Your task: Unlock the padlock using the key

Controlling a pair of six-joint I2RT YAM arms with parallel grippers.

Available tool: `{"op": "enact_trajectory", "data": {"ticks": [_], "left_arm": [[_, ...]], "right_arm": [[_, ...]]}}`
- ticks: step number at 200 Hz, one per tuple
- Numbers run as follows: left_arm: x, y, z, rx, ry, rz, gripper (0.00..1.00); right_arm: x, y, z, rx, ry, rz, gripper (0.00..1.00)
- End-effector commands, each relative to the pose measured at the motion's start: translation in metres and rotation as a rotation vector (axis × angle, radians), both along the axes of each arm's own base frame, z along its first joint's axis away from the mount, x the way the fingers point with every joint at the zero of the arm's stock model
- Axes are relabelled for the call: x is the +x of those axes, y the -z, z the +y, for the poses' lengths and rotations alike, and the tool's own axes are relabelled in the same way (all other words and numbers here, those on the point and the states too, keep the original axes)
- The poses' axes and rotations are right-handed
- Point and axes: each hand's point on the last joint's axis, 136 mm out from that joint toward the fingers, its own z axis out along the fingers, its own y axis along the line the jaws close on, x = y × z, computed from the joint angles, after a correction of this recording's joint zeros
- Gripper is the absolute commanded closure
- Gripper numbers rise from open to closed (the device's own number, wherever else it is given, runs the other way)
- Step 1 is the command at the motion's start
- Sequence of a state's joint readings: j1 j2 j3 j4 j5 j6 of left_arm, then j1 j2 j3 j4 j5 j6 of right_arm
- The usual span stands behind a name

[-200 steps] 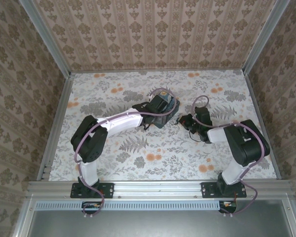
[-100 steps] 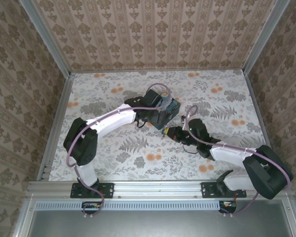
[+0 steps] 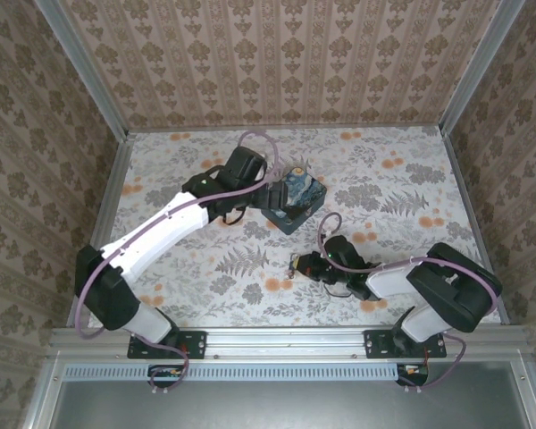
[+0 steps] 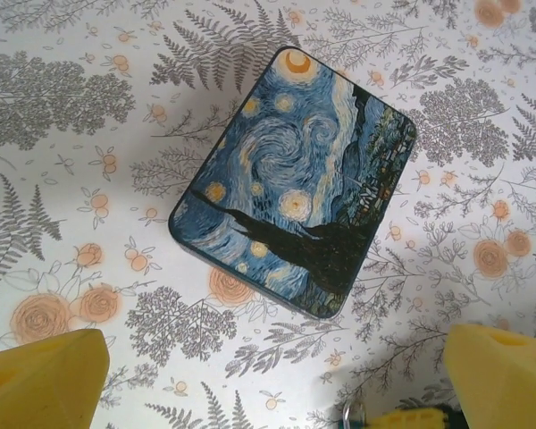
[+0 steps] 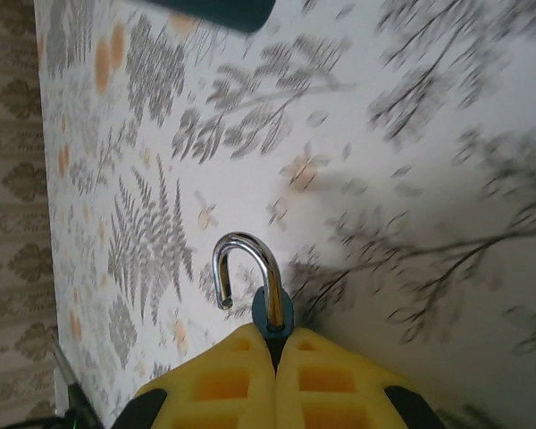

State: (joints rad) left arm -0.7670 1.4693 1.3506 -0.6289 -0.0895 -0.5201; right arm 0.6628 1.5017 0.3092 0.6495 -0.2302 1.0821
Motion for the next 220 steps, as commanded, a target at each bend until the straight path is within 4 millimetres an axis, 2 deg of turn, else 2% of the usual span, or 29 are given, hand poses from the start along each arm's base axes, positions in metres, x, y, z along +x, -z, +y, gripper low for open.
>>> {"op": "enact_trajectory", "data": {"ticks": [1,19,34,39,44,53,60,71,104,123,146,151,157,172,206,220], "left_arm": [[-0.009,0.01,0.017,0.007,-0.043,0.038,0.01],[-0.009,0.013,0.027,0.002,-0.071,0.038,0.01],[-0.007,0.014,0.04,0.004,-0.109,0.035,0.01],[-0.007,0.015,0.045,0.003,-0.122,0.033,0.01],[-0.006,0.014,0.051,0.002,-0.137,0.027,0.01],[-0.004,0.012,0.062,0.002,-0.165,0.016,0.01],[-0.002,0.01,0.071,-0.001,-0.188,0.004,0.0],[0.001,0.006,0.089,-0.001,-0.232,-0.02,0.0],[0.013,0.0,0.145,0.052,-0.355,-0.101,0.0],[0.021,-0.008,0.177,0.166,-0.42,-0.246,0.0],[0.031,-0.022,0.206,0.28,-0.504,-0.443,0.0],[0.032,-0.023,0.21,0.304,-0.511,-0.473,0.0],[0.035,-0.025,0.226,0.337,-0.551,-0.497,0.0],[0.038,-0.022,0.244,0.376,-0.59,-0.511,0.0],[0.051,0.011,0.287,0.415,-0.652,-0.461,0.0],[0.057,0.028,0.296,0.412,-0.646,-0.473,0.0]], "right_arm": [[0.013,0.001,-0.011,-0.007,0.051,-0.024,0.81],[0.016,0.001,-0.016,-0.004,0.057,-0.019,0.52],[0.019,-0.004,-0.021,-0.001,0.066,-0.019,0.38],[0.019,-0.007,-0.024,-0.002,0.07,-0.022,0.34],[0.021,-0.01,-0.026,-0.002,0.074,-0.029,0.24],[0.022,-0.016,-0.032,-0.008,0.083,-0.032,0.14],[0.025,-0.03,-0.038,-0.002,0.092,-0.063,0.01],[0.027,-0.043,-0.05,-0.025,0.113,-0.081,0.0],[0.039,-0.098,-0.097,-0.137,0.199,-0.21,0.01],[0.048,-0.126,-0.131,-0.258,0.28,-0.292,0.0],[0.061,-0.146,-0.171,-0.428,0.392,-0.386,0.0],[0.063,-0.147,-0.18,-0.465,0.418,-0.389,0.01],[0.067,-0.149,-0.189,-0.501,0.445,-0.395,0.0],[0.077,-0.152,-0.202,-0.555,0.464,-0.426,0.0],[0.099,-0.15,-0.23,-0.644,0.53,-0.471,0.0],[0.105,-0.145,-0.244,-0.687,0.564,-0.464,0.01]]}}
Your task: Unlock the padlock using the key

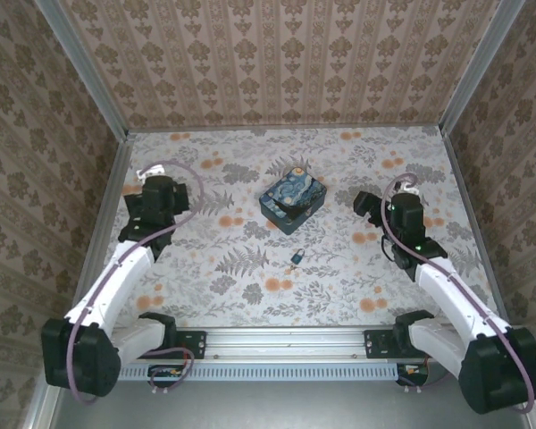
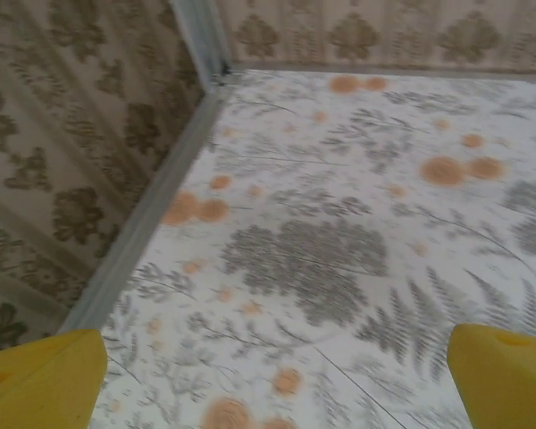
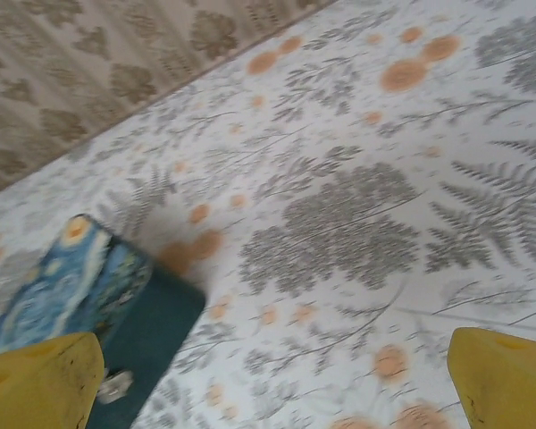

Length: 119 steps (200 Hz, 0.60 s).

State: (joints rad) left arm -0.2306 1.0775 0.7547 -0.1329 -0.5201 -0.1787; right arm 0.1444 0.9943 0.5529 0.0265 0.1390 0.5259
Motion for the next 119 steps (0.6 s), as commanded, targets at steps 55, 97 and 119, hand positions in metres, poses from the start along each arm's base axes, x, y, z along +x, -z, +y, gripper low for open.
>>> {"op": "enact_trajectory", "data": {"ticks": [55,97,119], "left_arm": [[0.033,0.083,0.024,0.068,0.031,-0.081,0.0],[0.038,0.101,0.01,0.053,0.145,-0.157,0.0],[0.044,0.114,-0.002,0.051,0.22,-0.136,0.0]], "right_arm": [[0.031,0.017,-0.074,-0.298,0.172,-0.073,0.01],[0.043,0.042,-0.075,-0.345,0.103,-0.109,0.01],[0.05,0.045,-0.06,-0.352,0.007,-0.149,0.01]]}}
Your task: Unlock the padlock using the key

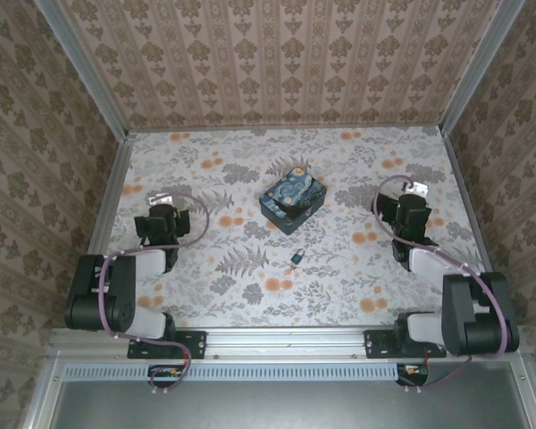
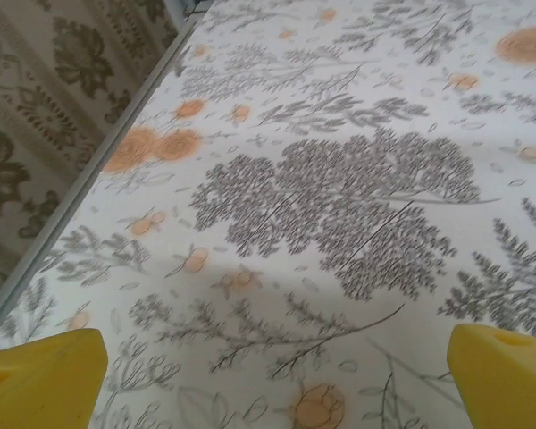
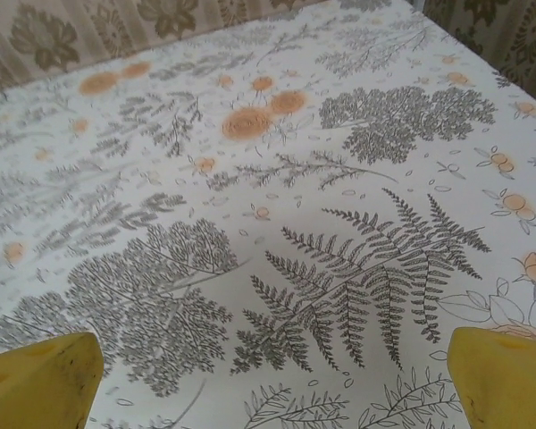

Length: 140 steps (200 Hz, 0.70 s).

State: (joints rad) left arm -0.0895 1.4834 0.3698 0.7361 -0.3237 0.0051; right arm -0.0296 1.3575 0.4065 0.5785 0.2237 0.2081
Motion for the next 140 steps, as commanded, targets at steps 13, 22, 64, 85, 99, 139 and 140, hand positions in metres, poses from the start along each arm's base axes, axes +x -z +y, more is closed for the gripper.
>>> {"op": "enact_trajectory", "data": {"ticks": [13,22,64,85,99,139,140], "left_arm": [[0.021,-0.02,-0.018,-0.011,0.123,-0.118,0.0],[0.022,-0.019,-0.017,-0.023,0.125,-0.111,0.0],[0.024,-0.017,-0.014,-0.055,0.132,-0.098,0.0],[0.024,-0.017,-0.014,-0.064,0.136,-0.095,0.0],[0.024,-0.017,-0.014,-0.063,0.135,-0.095,0.0],[0.023,-0.019,-0.015,-0.05,0.139,-0.106,0.0],[0.023,-0.019,-0.015,-0.049,0.139,-0.107,0.0]], "right_arm": [[0.018,-0.013,0.027,-0.046,-0.2,-0.144,0.0],[0.018,-0.007,0.033,-0.051,-0.234,-0.153,0.0],[0.028,0.0,0.05,-0.049,-0.335,-0.118,0.0],[0.031,0.003,0.046,-0.046,-0.31,-0.093,0.0],[0.031,0.003,0.043,-0.051,-0.292,-0.093,0.01],[0.024,0.0,0.038,-0.092,-0.226,-0.115,0.01],[0.024,0.0,0.037,-0.092,-0.225,-0.114,0.01]]}}
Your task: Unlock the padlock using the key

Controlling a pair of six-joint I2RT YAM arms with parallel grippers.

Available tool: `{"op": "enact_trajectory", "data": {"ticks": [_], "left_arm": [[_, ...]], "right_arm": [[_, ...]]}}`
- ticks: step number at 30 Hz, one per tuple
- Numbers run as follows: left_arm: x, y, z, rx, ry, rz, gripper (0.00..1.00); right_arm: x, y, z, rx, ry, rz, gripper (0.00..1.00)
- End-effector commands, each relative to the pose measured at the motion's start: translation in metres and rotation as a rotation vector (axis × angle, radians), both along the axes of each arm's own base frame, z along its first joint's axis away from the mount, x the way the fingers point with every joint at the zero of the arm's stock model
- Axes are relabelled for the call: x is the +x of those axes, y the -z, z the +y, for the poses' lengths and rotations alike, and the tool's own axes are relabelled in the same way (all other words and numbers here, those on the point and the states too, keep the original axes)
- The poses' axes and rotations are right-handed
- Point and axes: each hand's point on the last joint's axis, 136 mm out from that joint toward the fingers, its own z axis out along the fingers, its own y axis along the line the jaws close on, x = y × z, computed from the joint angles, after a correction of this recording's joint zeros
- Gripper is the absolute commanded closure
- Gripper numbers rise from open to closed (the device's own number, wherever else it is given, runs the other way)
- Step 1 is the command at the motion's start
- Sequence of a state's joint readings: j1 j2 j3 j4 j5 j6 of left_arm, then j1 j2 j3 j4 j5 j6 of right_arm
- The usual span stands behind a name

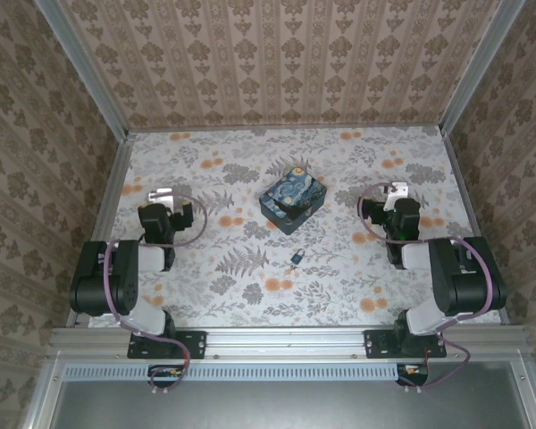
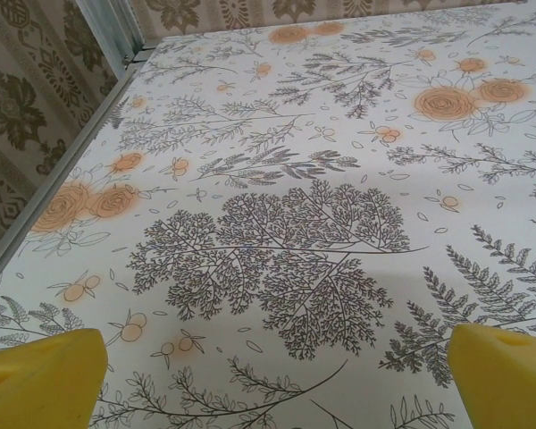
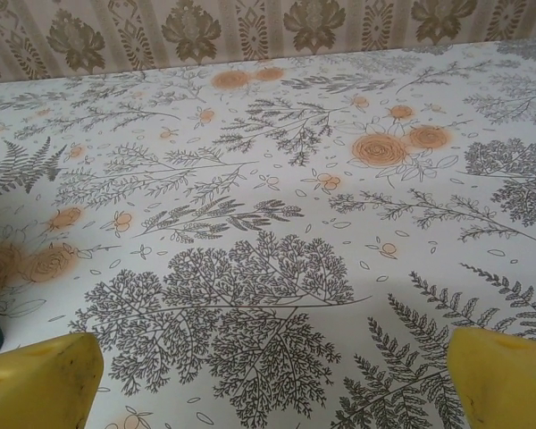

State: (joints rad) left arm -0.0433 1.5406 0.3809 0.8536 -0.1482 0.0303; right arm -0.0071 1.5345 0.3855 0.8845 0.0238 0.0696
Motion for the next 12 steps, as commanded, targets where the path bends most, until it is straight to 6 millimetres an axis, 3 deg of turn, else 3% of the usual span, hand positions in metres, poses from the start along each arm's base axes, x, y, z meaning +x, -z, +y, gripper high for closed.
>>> {"op": "enact_trajectory", "data": {"ticks": [1,6,12], "left_arm": [[0.006,-0.012,-0.002,0.004,0.014,-0.045,0.0],[0.007,-0.011,-0.004,-0.006,0.028,-0.038,0.0],[0.007,-0.012,-0.005,-0.008,0.033,-0.039,0.0]], "right_arm": [[-0.001,-0.006,-0.005,-0.037,0.035,-0.031,0.0],[0.004,-0.004,0.007,-0.056,-0.022,-0.007,0.0],[0.001,-0.005,0.006,-0.06,-0.018,-0.017,0.0]]}}
